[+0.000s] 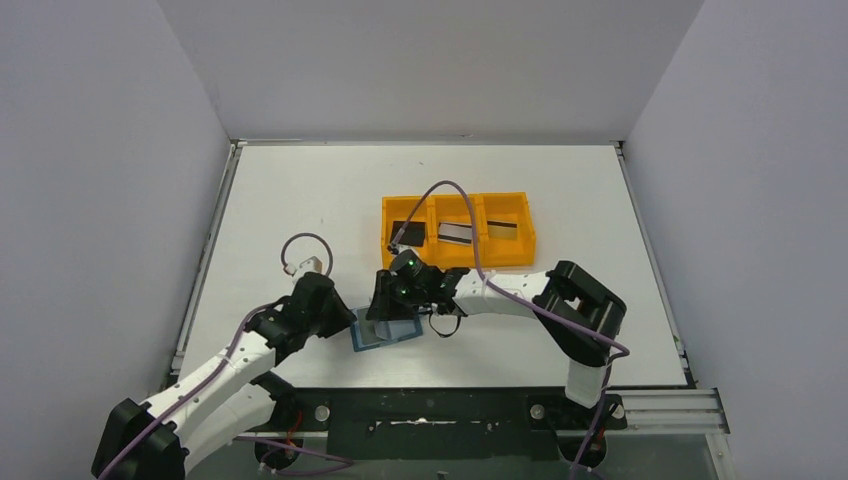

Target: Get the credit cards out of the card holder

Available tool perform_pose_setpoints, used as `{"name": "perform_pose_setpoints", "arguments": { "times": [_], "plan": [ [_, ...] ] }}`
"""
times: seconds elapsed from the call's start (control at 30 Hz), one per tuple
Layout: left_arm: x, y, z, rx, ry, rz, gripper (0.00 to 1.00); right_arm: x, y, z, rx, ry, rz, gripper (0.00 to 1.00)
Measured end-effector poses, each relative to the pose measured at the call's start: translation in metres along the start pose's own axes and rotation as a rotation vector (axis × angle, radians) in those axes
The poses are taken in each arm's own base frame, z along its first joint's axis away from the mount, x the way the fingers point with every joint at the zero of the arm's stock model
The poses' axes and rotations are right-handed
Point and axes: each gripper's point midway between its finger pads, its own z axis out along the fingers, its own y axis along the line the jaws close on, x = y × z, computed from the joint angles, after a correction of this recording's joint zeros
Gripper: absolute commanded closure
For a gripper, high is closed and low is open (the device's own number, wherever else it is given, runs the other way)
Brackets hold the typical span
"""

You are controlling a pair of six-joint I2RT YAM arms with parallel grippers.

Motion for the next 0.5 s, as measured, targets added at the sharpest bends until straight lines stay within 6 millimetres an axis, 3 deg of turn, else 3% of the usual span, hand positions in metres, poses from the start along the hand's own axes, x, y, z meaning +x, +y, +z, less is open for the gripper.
{"name": "perform_pose_setpoints", "arguments": {
  "times": [0.17,0.5],
  "plan": [
    [-0.003,0.015,-0.001,-0.062,-0.013,-0.021,0.62,0.006,0.004,0.000,-0.019,0.029,-0.008,0.54],
    [-0.004,0.015,0.000,-0.090,0.006,-0.021,0.61,0.006,0.014,-0.002,-0.053,0.023,-0.038,0.52]
  ]
}}
